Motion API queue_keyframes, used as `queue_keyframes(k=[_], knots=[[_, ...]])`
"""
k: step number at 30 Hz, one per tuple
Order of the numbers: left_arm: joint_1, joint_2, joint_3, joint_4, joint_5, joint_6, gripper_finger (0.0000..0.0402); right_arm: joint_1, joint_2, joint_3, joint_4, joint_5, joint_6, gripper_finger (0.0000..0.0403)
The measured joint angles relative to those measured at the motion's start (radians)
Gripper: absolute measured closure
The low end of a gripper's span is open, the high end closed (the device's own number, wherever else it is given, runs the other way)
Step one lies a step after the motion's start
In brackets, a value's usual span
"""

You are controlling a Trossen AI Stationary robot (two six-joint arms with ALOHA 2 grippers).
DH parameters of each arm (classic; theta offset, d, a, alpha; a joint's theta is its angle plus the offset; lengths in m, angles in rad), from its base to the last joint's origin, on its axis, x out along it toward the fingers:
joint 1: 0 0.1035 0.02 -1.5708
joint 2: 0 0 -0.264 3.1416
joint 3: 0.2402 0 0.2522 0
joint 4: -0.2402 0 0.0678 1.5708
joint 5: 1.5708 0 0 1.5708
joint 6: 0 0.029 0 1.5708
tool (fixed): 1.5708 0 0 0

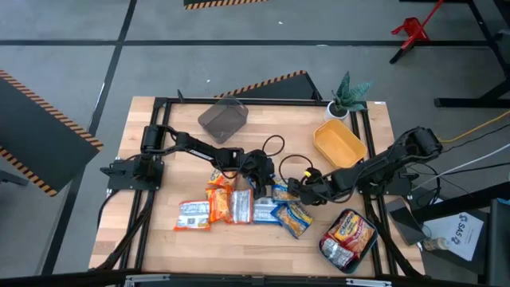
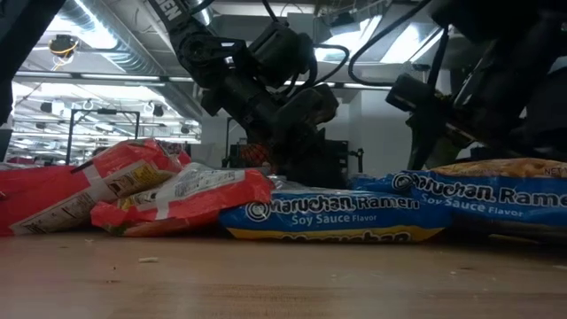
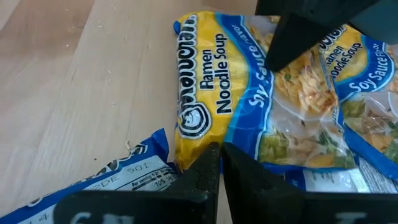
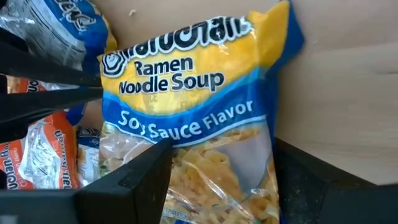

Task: Sort Maruchan noodles
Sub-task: Put the blue noodle pack into the yellow bin

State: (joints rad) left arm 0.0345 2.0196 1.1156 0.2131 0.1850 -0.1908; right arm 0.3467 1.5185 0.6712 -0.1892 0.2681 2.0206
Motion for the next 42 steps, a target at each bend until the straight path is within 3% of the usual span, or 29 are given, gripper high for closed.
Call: queue_keyframes(k=[8,20,29,36,42], knots=[[0.001,0.000,-0.001,-0.001,-0.002,0.000,0.0388,-0.005,0.013,0.000,0.021,0.038,-0.033,0.0176],[0.030,-0.025,-0.003,-0.035,0.076,-0.020,0.0388,-0.008,0.010,0.024,0.046,-0.027,-0.038,0.0313],[0.105,-0.151,-0.003,-0.085,0.068,-0.038,0.0388,-0.008,0.011,0.104,-0.002,0.001,-0.074,0.0335],[0.161,-0.327,-0.002,-0.109,0.052,-0.045,0.0388,-0.008,-0.031,0.242,-0.313,0.057,-0.088,0.0335],[0.178,-0.458,-0.002,-0.112,-0.035,-0.043,0.0388,-0.008,-0.180,0.315,-0.662,0.223,0.013,0.0335]])
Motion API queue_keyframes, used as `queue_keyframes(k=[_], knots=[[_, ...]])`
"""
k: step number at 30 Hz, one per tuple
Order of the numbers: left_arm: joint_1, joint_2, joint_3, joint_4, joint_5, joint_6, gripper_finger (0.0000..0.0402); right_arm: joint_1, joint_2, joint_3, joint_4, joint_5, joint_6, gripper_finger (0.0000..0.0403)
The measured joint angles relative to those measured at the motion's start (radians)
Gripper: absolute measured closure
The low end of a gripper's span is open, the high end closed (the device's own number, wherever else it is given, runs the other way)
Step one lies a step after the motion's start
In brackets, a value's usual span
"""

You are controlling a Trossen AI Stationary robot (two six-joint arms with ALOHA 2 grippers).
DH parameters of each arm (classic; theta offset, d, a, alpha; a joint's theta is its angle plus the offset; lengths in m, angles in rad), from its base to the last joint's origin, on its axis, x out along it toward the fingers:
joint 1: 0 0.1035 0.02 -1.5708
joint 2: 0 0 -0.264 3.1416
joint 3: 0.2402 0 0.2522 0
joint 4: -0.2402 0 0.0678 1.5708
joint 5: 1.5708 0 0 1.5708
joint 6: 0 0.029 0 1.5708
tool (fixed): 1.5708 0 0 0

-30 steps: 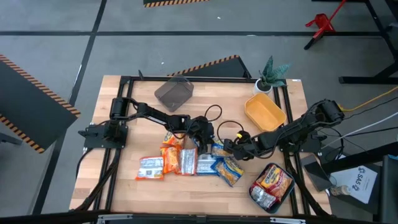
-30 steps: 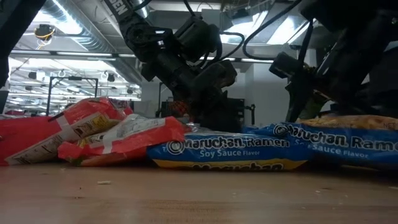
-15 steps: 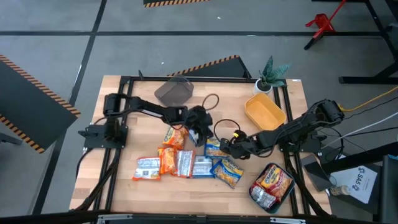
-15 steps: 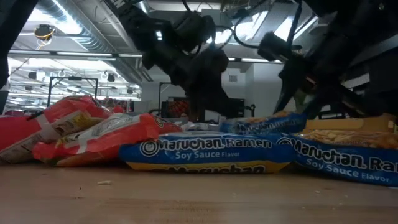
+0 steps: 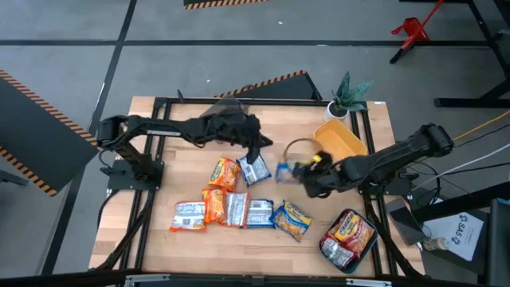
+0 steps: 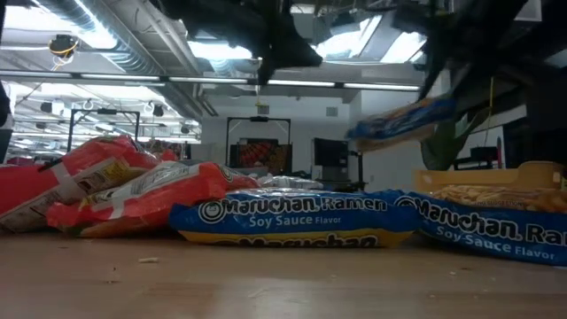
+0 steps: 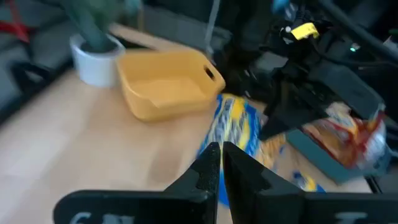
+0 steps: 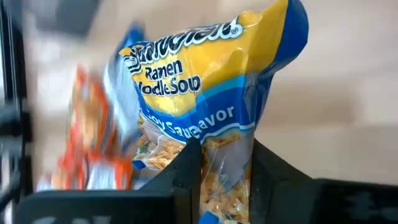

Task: Sort Maruchan noodles
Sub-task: Put the blue noodle pack into the yellow bin

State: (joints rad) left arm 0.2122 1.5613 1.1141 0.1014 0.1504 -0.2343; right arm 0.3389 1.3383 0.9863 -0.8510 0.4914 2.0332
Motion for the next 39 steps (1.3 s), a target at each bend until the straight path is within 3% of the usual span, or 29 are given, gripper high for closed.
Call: queue_keyframes(k=[6,14,19,24,27,32,39], knots=[[0.002,-0.062,0.002,-0.004,-0.039,0.007,0.0388,-0.002,-0.137,-0.001,-0.373,0.177,0.309,0.0336],[0.000,-0.059,0.002,-0.019,-0.027,0.006,0.0388,-0.184,-0.166,-0.002,-0.596,0.163,0.312,0.0336],[-0.004,-0.059,0.002,-0.021,-0.025,0.006,0.0388,-0.299,-0.163,-0.007,-0.691,0.096,0.281,0.0334],[-0.004,-0.059,0.002,-0.020,-0.026,0.006,0.0388,-0.362,-0.162,-0.049,-0.623,0.012,0.205,0.0334],[-0.004,-0.059,0.002,-0.021,-0.026,0.007,0.0388,-0.367,-0.162,-0.086,-0.578,-0.045,0.188,0.0333],[-0.003,-0.059,0.002,-0.020,-0.026,0.008,0.0388,-0.366,-0.164,-0.094,-0.673,-0.167,0.187,0.0332],[-0.003,-0.059,0.001,-0.021,-0.026,0.011,0.0388,-0.374,-0.176,-0.090,-0.713,-0.172,0.215,0.0332]])
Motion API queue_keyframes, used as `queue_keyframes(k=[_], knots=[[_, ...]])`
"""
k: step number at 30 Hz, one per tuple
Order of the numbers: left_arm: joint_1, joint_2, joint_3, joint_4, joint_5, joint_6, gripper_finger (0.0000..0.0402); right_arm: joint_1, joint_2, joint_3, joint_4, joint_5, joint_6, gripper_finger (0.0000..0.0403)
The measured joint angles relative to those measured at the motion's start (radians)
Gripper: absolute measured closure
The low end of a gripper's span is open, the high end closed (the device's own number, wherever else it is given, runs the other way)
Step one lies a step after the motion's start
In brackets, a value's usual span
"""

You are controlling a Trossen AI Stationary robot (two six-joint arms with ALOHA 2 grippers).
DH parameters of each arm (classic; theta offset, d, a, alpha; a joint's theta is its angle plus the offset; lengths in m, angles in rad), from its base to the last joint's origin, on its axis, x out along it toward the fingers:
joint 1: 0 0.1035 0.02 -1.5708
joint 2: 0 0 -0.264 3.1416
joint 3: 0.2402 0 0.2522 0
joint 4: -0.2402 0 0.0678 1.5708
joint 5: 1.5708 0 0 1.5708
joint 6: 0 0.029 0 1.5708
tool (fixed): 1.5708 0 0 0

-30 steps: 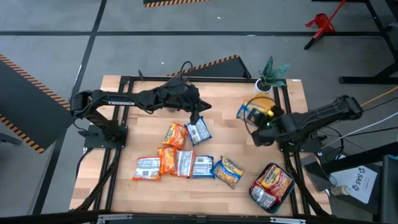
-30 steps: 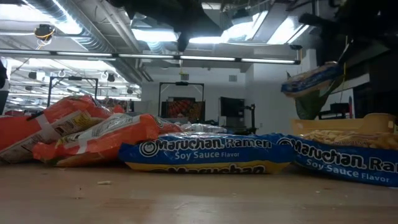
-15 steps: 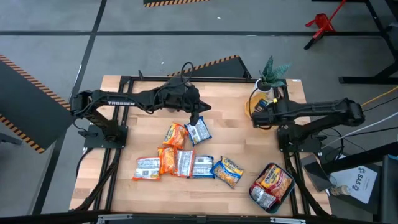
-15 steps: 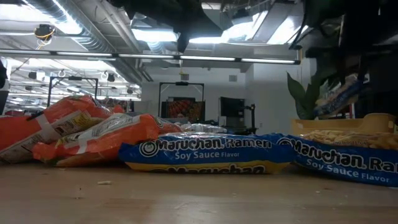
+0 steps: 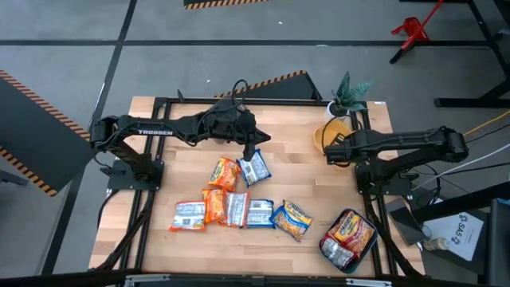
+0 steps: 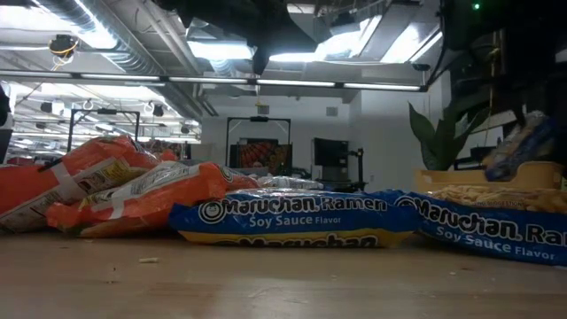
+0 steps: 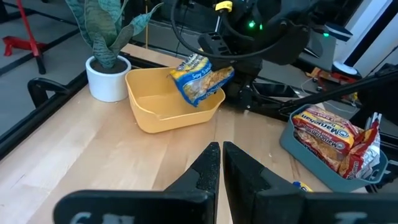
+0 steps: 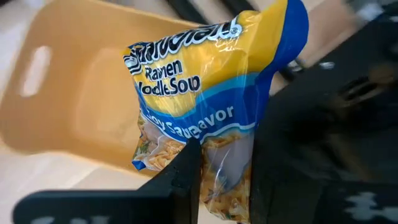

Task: Sort Maruchan noodles
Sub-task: Put the blue noodle pack into the yellow bin

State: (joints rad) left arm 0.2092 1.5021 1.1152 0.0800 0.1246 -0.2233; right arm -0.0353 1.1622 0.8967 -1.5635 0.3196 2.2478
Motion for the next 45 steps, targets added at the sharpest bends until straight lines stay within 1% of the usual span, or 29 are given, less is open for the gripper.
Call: queue_keyframes(k=[2,6,8,11,14,18,22,25,28,34,37,45], knots=[[0.000,0.000,0.000,-0.001,0.000,0.011,0.0388,-0.001,0.000,-0.004,-0.013,-0.039,-0.006,0.0332],[0.000,0.000,0.000,-0.003,0.013,0.024,0.0388,0.000,-0.003,-0.009,-0.007,-0.047,-0.002,0.0332],[0.000,0.000,0.000,-0.009,0.028,0.024,0.0388,0.000,-0.002,-0.009,0.022,-0.033,-0.001,0.0332],[0.000,0.000,-0.001,-0.023,0.053,0.024,0.0388,-0.002,-0.002,-0.009,0.063,0.025,0.028,0.0331],[0.006,0.000,-0.001,-0.025,0.078,0.023,0.0388,-0.039,-0.002,-0.009,0.085,0.053,0.040,0.0331],[0.007,0.000,-0.001,-0.029,0.079,0.024,0.0388,-0.117,0.022,-0.009,0.172,0.081,-0.036,0.0331],[0.006,0.000,-0.001,-0.029,0.079,0.023,0.0388,-0.212,0.071,-0.008,0.296,0.089,-0.191,0.0331],[0.007,0.000,-0.001,-0.030,0.079,0.023,0.0388,-0.272,0.100,-0.008,0.299,0.081,-0.258,0.0331],[0.007,0.000,-0.001,-0.034,0.079,0.023,0.0388,-0.306,0.105,-0.008,0.301,0.073,-0.291,0.0331],[0.007,0.000,-0.001,-0.044,0.079,0.024,0.0388,-0.314,0.105,-0.008,0.338,0.081,-0.342,0.0330],[0.007,0.000,-0.001,-0.044,0.079,0.024,0.0388,-0.313,0.105,-0.008,0.352,0.087,-0.351,0.0317],[0.007,0.000,-0.001,-0.043,0.078,0.024,0.0388,-0.313,0.105,-0.008,0.369,0.092,-0.388,0.0244]])
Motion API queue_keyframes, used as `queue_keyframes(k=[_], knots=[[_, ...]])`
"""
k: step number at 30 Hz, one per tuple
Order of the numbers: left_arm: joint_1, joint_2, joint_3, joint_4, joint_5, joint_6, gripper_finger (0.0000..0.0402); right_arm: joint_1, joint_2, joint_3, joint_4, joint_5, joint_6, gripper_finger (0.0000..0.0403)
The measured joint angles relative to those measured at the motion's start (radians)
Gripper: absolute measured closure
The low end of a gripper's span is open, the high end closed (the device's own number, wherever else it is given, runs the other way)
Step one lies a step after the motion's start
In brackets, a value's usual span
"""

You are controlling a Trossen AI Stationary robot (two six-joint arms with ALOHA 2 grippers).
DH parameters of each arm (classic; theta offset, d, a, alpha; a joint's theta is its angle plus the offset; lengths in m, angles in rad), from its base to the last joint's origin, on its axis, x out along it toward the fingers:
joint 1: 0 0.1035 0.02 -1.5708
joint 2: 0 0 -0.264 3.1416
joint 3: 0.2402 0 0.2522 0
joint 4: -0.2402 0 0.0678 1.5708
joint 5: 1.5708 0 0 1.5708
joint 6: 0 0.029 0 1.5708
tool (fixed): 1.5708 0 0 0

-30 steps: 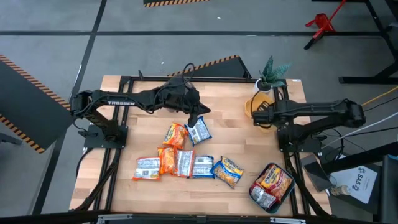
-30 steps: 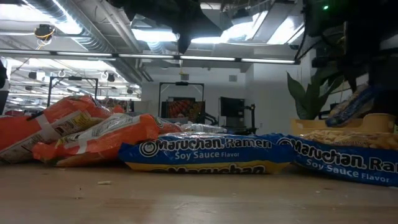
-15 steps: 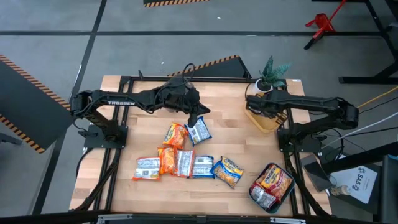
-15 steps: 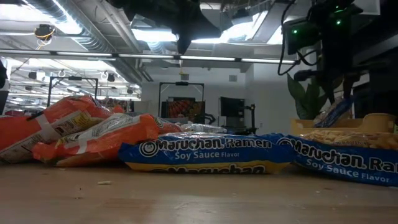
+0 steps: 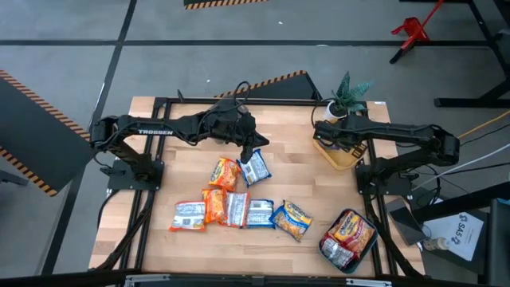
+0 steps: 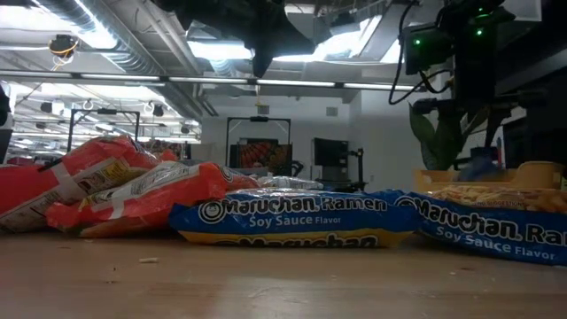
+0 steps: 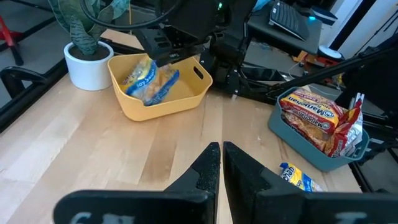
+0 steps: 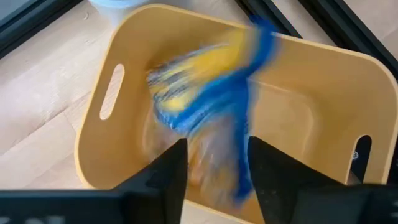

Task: Sort Maruchan noodles
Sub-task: Put the blue noodle pack into the yellow bin

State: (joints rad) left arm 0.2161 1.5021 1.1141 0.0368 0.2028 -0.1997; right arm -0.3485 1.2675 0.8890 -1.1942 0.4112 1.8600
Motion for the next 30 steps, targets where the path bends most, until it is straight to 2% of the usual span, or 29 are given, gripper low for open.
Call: queue_keyframes(k=[7,11,18,26,30], knots=[[0.000,0.000,0.000,0.000,0.000,0.000,0.0388,0.000,0.000,0.000,-0.005,-0.001,-0.098,0.0206],[0.000,0.000,0.000,0.000,0.000,0.000,0.0388,0.001,-0.025,0.000,-0.026,-0.040,-0.279,0.0203],[0.000,0.000,0.000,0.000,-0.002,0.000,0.0388,0.001,0.046,0.000,-0.057,-0.142,-0.567,0.0238],[0.005,0.000,0.000,-0.002,-0.014,0.000,0.0388,-0.012,0.131,-0.001,-0.229,-0.211,-0.708,0.0287],[0.004,0.000,0.000,-0.003,-0.025,0.000,0.0388,-0.012,0.132,-0.001,-0.213,-0.201,-0.720,0.0310]])
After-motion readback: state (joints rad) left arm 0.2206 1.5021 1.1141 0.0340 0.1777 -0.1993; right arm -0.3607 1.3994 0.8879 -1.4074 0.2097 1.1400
